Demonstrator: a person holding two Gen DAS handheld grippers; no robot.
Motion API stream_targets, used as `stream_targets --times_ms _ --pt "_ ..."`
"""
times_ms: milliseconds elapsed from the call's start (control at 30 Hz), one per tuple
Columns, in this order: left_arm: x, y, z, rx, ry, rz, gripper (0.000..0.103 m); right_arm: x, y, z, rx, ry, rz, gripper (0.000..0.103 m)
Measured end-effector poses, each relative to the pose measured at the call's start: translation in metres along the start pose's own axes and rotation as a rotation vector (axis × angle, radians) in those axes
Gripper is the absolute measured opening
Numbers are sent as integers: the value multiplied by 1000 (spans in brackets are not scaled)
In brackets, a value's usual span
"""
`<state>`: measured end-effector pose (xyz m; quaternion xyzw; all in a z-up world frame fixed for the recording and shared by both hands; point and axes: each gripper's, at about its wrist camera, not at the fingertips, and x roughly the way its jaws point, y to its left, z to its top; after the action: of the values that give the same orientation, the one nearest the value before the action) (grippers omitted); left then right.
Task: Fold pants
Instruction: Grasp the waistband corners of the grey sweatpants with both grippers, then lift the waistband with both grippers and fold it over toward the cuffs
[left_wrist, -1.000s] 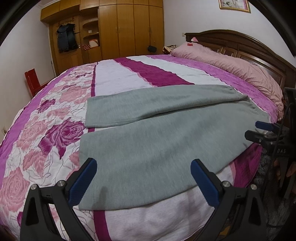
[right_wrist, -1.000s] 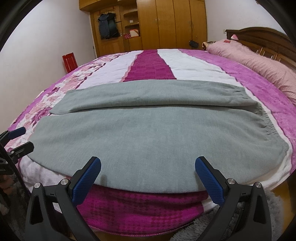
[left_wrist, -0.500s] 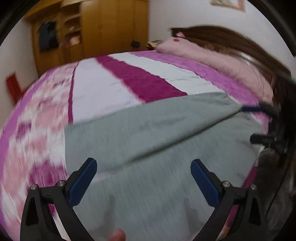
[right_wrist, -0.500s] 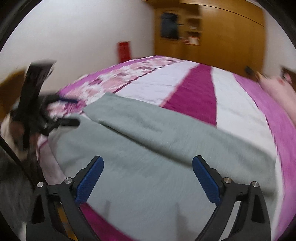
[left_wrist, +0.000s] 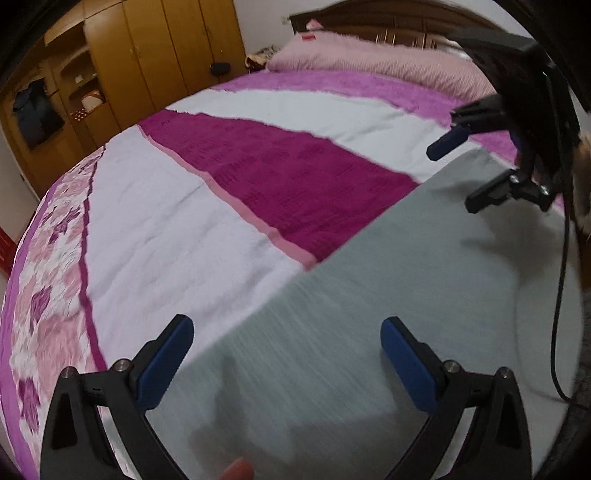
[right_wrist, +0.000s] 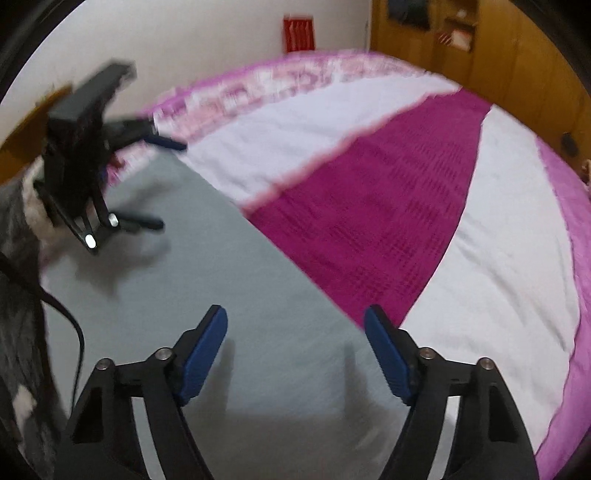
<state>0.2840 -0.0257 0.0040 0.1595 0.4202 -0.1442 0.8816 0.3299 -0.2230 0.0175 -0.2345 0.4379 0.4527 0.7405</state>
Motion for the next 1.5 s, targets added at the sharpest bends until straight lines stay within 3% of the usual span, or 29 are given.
stream_targets --times_ms 167,367,433,533,600,700,967,1233,1500 --pt "47 19 -1 8 97 -54 94 45 -21 -3 -83 182 5 63" --pt "65 37 -3 -18 119 -124 95 57 -26 -1 -139 231 41 63" --pt "64 37 -3 -7 119 -135 91 57 -25 -1 -154 238 45 60" --pt "54 29 -4 11 107 -179 59 55 -26 2 -141 244 64 38" --pt "47 25 -6 24 91 -209 24 56 -20 7 -151 244 67 21" --pt "43 20 -5 74 75 -194 14 53 -13 12 -189 253 33 9" --pt "13 10 -3 137 34 -124 3 21 32 9 -332 205 -148 4" --pt "-18 -9 -8 169 18 -83 3 4 74 -9 -373 202 -289 1" --pt "-75 -55 -36 218 -24 16 3 -24 144 -46 -495 146 -544 0"
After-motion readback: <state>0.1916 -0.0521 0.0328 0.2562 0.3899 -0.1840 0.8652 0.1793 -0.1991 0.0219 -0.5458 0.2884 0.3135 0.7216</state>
